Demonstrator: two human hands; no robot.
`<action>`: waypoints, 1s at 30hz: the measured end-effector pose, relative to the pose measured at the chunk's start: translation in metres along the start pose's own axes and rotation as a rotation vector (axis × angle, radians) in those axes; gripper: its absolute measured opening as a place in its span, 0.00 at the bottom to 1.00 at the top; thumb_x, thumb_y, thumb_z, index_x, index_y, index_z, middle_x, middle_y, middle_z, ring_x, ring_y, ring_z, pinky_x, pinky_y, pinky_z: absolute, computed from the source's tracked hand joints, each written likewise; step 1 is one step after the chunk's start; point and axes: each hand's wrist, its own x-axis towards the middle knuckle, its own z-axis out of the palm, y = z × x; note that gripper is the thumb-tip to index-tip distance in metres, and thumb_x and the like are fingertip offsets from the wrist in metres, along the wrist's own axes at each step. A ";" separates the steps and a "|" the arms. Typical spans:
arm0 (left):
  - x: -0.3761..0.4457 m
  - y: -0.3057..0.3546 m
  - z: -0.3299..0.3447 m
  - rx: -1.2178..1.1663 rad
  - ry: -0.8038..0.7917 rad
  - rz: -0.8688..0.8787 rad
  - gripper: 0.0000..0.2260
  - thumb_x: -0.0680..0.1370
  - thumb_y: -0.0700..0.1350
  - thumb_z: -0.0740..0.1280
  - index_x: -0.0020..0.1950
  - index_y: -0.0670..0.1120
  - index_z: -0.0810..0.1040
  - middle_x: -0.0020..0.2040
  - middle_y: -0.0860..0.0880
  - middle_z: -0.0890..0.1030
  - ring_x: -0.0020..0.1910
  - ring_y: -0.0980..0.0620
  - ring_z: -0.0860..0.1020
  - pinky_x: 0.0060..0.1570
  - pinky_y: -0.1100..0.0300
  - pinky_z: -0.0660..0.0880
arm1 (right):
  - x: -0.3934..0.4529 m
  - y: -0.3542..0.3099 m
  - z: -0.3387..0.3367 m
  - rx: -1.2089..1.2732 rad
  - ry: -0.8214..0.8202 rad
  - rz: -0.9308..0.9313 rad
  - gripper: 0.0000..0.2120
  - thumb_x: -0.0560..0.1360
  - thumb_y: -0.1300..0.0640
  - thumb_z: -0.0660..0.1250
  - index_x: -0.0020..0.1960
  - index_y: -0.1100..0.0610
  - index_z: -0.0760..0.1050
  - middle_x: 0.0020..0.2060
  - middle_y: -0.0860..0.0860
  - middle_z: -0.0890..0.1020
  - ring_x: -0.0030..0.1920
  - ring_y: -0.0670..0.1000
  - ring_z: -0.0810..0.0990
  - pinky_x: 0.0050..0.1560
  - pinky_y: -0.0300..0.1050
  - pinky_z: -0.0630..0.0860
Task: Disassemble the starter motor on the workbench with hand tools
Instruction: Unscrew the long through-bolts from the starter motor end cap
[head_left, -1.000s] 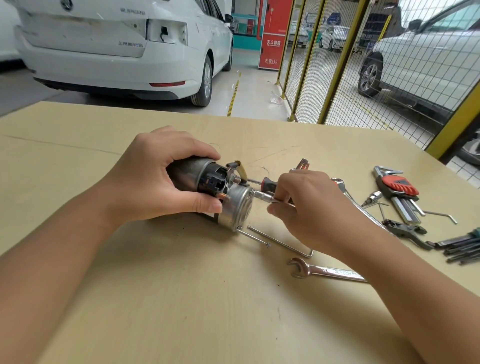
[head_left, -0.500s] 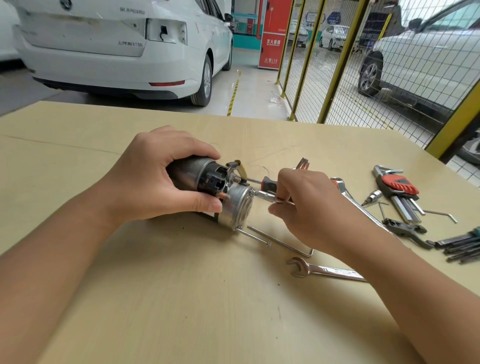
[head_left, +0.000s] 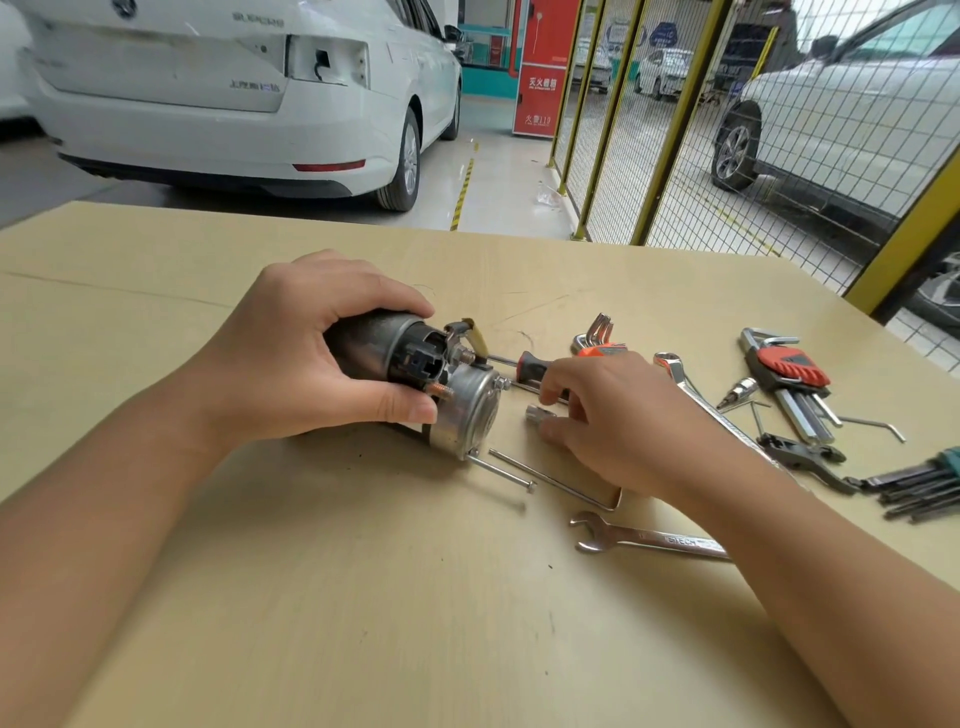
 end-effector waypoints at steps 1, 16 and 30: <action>0.000 0.000 0.000 0.000 0.001 0.001 0.30 0.62 0.63 0.79 0.57 0.47 0.84 0.49 0.52 0.85 0.48 0.45 0.80 0.51 0.45 0.76 | 0.001 0.000 0.001 0.005 0.028 -0.009 0.10 0.75 0.45 0.70 0.54 0.46 0.76 0.41 0.46 0.78 0.48 0.53 0.76 0.46 0.50 0.76; 0.001 0.002 0.000 0.001 0.003 0.006 0.30 0.62 0.64 0.78 0.56 0.47 0.85 0.49 0.52 0.84 0.47 0.45 0.80 0.51 0.44 0.76 | 0.008 -0.017 0.015 0.397 0.285 -0.172 0.11 0.80 0.52 0.64 0.42 0.54 0.78 0.33 0.47 0.81 0.36 0.49 0.77 0.41 0.48 0.75; 0.001 0.002 0.001 0.008 0.013 -0.001 0.28 0.62 0.64 0.78 0.55 0.49 0.84 0.48 0.53 0.84 0.47 0.47 0.80 0.51 0.48 0.76 | 0.005 -0.027 0.014 0.341 0.292 -0.148 0.12 0.81 0.55 0.64 0.43 0.58 0.79 0.36 0.53 0.83 0.39 0.56 0.78 0.45 0.51 0.73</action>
